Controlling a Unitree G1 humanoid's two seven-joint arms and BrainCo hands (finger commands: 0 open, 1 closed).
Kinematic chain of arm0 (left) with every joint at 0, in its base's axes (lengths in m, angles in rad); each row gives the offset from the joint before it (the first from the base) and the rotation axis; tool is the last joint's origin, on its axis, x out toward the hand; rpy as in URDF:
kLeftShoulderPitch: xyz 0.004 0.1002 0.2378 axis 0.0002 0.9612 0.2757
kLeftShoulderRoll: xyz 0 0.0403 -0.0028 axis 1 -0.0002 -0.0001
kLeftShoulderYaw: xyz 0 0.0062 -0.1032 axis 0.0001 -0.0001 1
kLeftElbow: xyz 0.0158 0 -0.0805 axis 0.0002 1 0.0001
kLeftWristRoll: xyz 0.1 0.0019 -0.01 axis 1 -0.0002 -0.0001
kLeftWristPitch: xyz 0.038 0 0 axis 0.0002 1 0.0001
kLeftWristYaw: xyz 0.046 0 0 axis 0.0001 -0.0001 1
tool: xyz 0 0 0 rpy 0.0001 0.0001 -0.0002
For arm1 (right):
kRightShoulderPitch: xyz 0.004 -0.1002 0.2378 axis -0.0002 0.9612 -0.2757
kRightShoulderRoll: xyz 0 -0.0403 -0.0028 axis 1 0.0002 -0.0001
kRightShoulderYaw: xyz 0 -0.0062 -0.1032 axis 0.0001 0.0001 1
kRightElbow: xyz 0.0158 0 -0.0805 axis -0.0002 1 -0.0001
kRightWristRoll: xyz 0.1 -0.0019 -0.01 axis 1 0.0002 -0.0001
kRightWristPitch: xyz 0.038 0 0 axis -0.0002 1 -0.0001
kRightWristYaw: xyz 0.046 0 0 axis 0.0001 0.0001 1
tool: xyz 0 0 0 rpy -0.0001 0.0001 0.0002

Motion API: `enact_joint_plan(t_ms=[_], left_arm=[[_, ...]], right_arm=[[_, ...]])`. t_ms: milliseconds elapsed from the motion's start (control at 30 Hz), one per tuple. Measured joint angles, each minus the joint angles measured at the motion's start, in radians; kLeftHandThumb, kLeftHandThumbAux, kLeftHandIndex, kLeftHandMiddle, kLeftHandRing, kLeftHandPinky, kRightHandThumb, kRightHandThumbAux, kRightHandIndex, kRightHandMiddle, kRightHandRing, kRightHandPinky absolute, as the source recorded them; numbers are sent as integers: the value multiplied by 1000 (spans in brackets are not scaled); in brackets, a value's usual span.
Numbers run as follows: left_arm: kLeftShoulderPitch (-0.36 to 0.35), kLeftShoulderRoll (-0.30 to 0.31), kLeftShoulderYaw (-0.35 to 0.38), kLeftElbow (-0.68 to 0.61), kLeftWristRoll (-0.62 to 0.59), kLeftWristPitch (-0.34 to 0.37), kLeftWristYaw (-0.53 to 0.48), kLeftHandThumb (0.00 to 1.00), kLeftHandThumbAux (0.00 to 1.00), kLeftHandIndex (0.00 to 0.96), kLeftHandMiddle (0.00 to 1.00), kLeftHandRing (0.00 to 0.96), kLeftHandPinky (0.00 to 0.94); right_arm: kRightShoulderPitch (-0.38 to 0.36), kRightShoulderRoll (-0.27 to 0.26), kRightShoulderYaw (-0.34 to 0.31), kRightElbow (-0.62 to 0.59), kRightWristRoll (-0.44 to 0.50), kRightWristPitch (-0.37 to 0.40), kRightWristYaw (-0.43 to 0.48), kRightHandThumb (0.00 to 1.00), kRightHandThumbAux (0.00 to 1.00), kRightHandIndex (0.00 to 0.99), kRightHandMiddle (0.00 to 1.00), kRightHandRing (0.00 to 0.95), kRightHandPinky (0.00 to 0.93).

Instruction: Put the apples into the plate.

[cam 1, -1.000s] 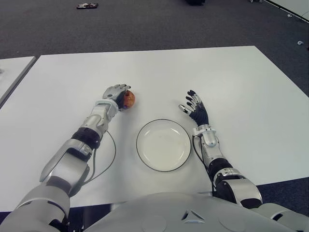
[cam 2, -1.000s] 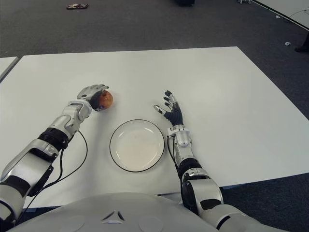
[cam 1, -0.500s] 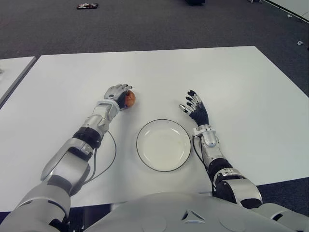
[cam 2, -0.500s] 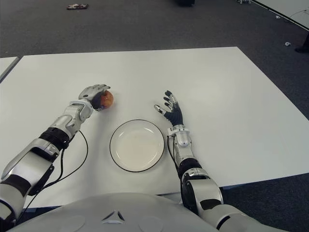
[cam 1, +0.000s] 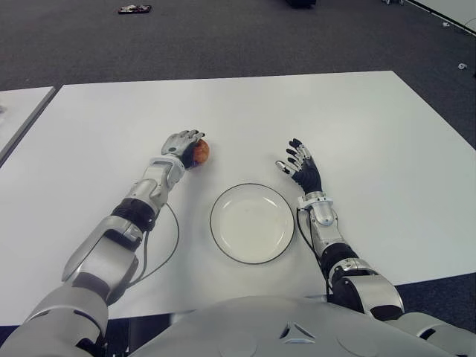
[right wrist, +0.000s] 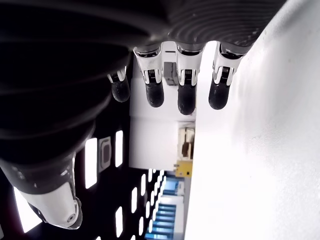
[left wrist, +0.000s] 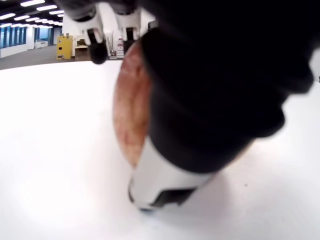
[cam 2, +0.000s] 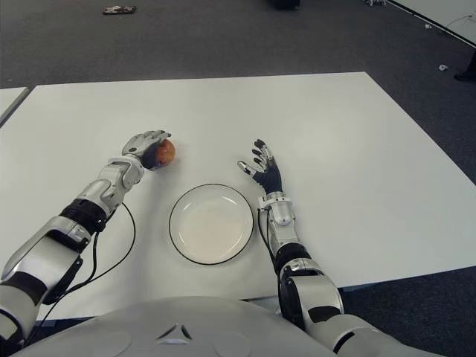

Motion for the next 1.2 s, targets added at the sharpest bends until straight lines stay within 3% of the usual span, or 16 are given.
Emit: enact_joint_plan(t_ms=[267, 467, 700, 900, 1000, 1200], left_arm=[[26, 5, 21, -36, -18, -30, 4, 0, 402, 0, 0, 0, 12], [53, 9, 26, -76, -36, -81, 4, 0, 398, 37, 21, 29, 112], [58, 11, 25, -83, -46, -153, 4, 0, 426, 126, 128, 135, 210], [59, 17, 25, -82, -46, -198, 13, 3, 486, 249, 345, 361, 408], [52, 14, 26, -46, -47, -230, 44, 63, 542, 421, 552, 554, 584], [30, 1, 31, 77, -49, -295, 160, 159, 592, 606, 714, 709, 735]], right_arm=[[-2, 0, -2, -1, 1, 4, 0, 196, 711, 23, 113, 122, 147], [-2, 0, -2, -6, 1, 11, 0, 186, 701, 24, 112, 121, 146], [-1, 1, -2, -11, 1, 17, -1, 191, 703, 25, 114, 125, 153], [2, 1, -3, -19, 1, 21, -1, 210, 702, 30, 124, 136, 173], [5, 2, -3, -25, 2, 24, -1, 217, 699, 39, 144, 164, 217], [16, 3, -7, -39, 4, 25, -1, 222, 699, 63, 203, 241, 308]])
